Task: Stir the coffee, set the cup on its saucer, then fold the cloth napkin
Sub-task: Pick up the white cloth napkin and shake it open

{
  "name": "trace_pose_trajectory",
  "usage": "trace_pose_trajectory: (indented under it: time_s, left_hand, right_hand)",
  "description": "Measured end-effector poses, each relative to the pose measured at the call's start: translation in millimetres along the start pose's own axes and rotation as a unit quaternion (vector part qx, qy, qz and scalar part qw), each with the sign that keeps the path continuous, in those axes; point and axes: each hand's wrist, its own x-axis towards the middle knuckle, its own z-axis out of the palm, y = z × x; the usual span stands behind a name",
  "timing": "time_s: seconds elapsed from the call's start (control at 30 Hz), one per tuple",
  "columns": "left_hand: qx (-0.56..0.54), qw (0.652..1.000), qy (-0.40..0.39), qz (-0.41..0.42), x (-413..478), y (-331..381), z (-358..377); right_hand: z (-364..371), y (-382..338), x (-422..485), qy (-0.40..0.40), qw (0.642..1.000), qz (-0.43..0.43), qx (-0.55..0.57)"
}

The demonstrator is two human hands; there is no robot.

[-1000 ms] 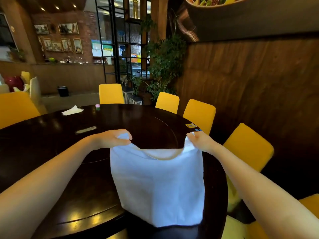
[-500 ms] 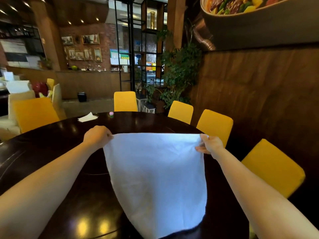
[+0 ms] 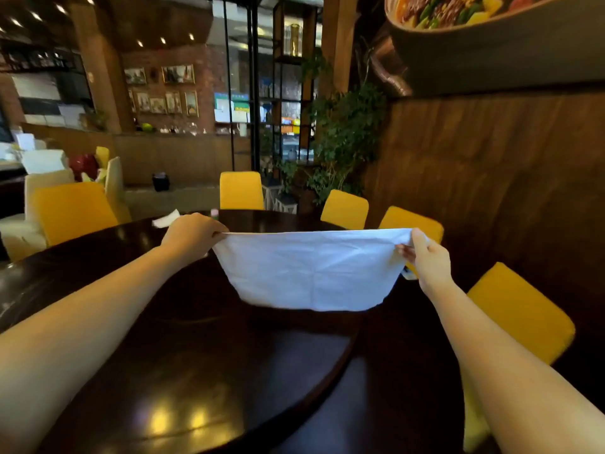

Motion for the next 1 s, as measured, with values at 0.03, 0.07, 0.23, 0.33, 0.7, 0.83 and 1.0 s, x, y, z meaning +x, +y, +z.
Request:
trace_pose_trajectory:
  time_s: [0.03, 0.07, 0.23, 0.33, 0.7, 0.83, 1.0]
  left_hand:
    - [0.009, 1.000, -0.020, 0.017, -15, 6, 8]
    - [0.020, 0.998, -0.043, 0.033, -31, 13, 17]
    - [0.159, 0.949, -0.223, 0.156, -112, 50, 75]
    - [0.181, 0.913, -0.320, 0.179, -157, 76, 106]
    - [0.216, 0.873, -0.389, 0.201, -305, 146, 183]
    - [0.228, 0.866, -0.393, 0.207, -336, 167, 187]
    - [0.220, 0.864, -0.399, 0.215, -364, 177, 190]
  right_hand:
    - [-8, 11, -11, 0.005, 1.000, 0.014, -0.001]
    - [-16, 22, -23, 0.007, 0.999, 0.031, 0.002]
    - [-72, 93, -89, 0.002, 0.988, 0.153, -0.031]
    - [-103, 135, -132, 0.000, 0.974, 0.212, -0.074]
    - [-177, 210, -251, -0.074, 0.914, 0.287, -0.276]
    - [-197, 216, -271, -0.108, 0.905, 0.265, -0.315]
    - [-219, 227, -287, -0.165, 0.886, 0.266, -0.342]
